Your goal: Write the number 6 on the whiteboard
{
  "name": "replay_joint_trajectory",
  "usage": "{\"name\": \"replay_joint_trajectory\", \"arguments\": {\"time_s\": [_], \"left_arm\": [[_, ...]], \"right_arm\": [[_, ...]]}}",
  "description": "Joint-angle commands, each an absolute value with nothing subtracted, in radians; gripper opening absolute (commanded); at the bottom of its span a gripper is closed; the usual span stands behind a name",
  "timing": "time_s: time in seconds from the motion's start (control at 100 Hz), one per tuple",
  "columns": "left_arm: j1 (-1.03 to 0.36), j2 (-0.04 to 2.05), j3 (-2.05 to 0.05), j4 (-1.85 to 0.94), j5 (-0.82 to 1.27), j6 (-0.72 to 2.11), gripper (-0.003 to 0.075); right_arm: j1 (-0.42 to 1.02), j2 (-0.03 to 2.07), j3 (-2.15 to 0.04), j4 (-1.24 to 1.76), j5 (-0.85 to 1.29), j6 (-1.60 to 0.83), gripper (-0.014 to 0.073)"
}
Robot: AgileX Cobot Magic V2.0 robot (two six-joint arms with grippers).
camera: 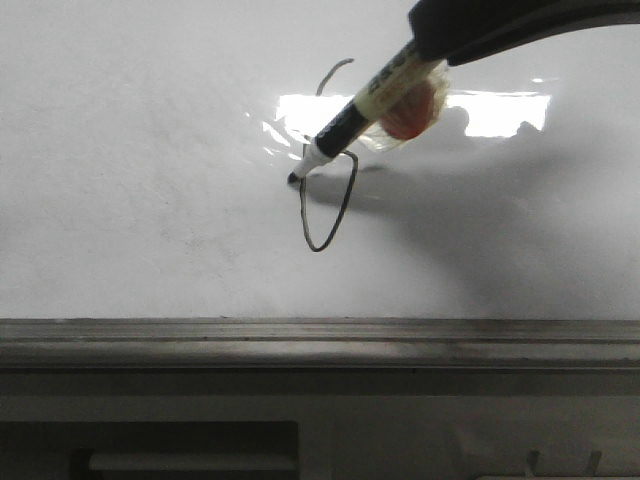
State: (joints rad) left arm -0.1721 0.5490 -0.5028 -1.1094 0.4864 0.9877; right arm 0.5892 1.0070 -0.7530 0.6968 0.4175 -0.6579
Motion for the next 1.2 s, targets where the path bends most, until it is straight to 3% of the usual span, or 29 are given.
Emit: {"name": "replay_joint_trajectory", "arguments": {"time_s": [0.0, 0.28, 0.8, 1.19], "left_arm": [[-0.172, 0.548, -0.530, -1.153, 0.467, 0.987, 0.0473], [-0.185, 0.567, -0.530, -1.296, 0.659, 1.249, 0.0473], [-0.476, 0.867, -0.725, -1.245, 0.662, 1.302, 0.0472], [-0.592, 1.022, -0.762, -1.154, 0.565, 1.302, 0.0385]], "right_arm": [[0.599, 0.984, -0.819, 0.706, 0.444, -0.678, -0.0045], [0.597, 0.959, -0.919, 0.687, 0.620, -0.678, -0.0045], [0.599, 1.195, -1.214, 0.686, 0.842, -0.678, -0.0045], [0.599, 1.197, -1.239, 0.680, 0.906, -0.678, -0.0045]]}}
